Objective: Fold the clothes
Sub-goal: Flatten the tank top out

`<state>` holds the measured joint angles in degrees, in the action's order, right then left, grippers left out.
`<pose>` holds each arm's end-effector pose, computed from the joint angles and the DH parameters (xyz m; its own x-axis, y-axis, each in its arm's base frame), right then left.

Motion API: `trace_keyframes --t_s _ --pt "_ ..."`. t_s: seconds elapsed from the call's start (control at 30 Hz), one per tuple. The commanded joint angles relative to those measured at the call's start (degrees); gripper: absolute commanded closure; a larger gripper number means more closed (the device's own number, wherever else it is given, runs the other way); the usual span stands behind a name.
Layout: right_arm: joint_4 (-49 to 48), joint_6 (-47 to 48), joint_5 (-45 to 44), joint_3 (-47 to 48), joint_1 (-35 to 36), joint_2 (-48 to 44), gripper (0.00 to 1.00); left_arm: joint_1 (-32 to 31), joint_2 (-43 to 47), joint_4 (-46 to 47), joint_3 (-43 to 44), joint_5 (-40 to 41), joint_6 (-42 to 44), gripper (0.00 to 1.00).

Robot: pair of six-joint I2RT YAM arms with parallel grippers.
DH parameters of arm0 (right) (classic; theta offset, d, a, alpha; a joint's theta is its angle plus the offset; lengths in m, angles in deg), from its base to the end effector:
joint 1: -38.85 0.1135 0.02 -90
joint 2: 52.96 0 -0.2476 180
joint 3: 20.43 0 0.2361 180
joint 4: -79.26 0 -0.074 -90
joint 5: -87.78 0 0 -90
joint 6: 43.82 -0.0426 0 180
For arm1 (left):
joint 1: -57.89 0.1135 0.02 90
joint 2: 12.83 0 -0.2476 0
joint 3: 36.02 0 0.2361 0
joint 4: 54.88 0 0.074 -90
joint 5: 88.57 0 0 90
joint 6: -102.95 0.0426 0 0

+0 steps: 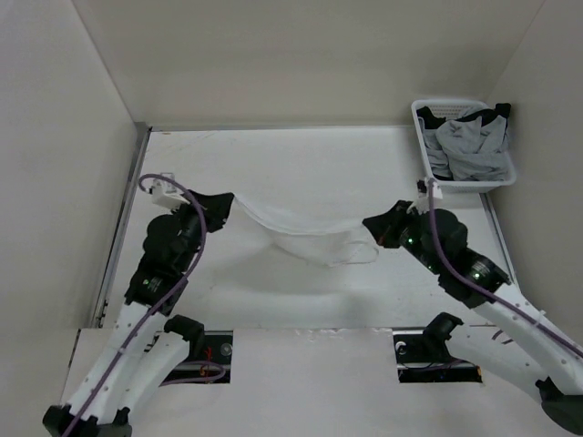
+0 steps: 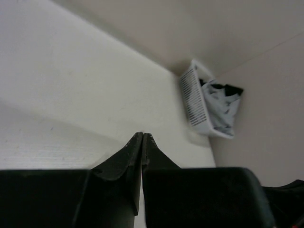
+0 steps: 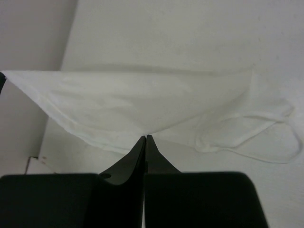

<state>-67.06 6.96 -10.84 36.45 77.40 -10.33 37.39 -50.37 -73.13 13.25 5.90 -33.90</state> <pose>0.1418 0.1048 0.3007 -0.5213 0.3840 -0.7621 -0.2272 0.7984 0.5577 0.1609 -0.0566 0.2991 -0.2745 -0.6739 -0.6859 0.1116 0.6862 -0.7188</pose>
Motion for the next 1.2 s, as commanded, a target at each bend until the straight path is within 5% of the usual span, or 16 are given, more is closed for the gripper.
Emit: trace_keyframes --t_s 0.0,0.2,0.33,0.63,0.77,1.0,1.17 --pt "7.6 3.8 -7.7 11.6 4.3 -3.2 1.0 -1.0 5.3 -8.5 10.0 3.3 0.8 1.0" --pt "14.3 9.7 -22.0 32.4 17.6 0.3 1.0 -3.0 5.1 -10.3 24.5 4.5 1.7 1.0" --pt "12.3 14.3 -26.5 37.9 21.9 5.1 1.0 -3.1 3.1 -9.7 28.3 7.6 2.9 1.0" --pt "-2.2 11.8 -1.3 33.8 -2.6 19.3 1.0 0.6 -10.9 -0.7 22.9 10.2 2.6 1.0" --pt "-5.5 11.1 6.5 39.6 -10.2 31.3 1.0 3.9 -19.6 3.0 25.6 9.5 1.5 1.0" --pt "-1.1 11.5 8.7 58.2 -13.8 42.3 1.0 8.5 -28.2 4.4 37.5 4.4 -0.8 1.0" --pt "-0.4 12.2 8.5 58.1 -13.8 39.2 1.0 8.7 -26.4 4.5 37.7 3.4 -1.0 1.0"
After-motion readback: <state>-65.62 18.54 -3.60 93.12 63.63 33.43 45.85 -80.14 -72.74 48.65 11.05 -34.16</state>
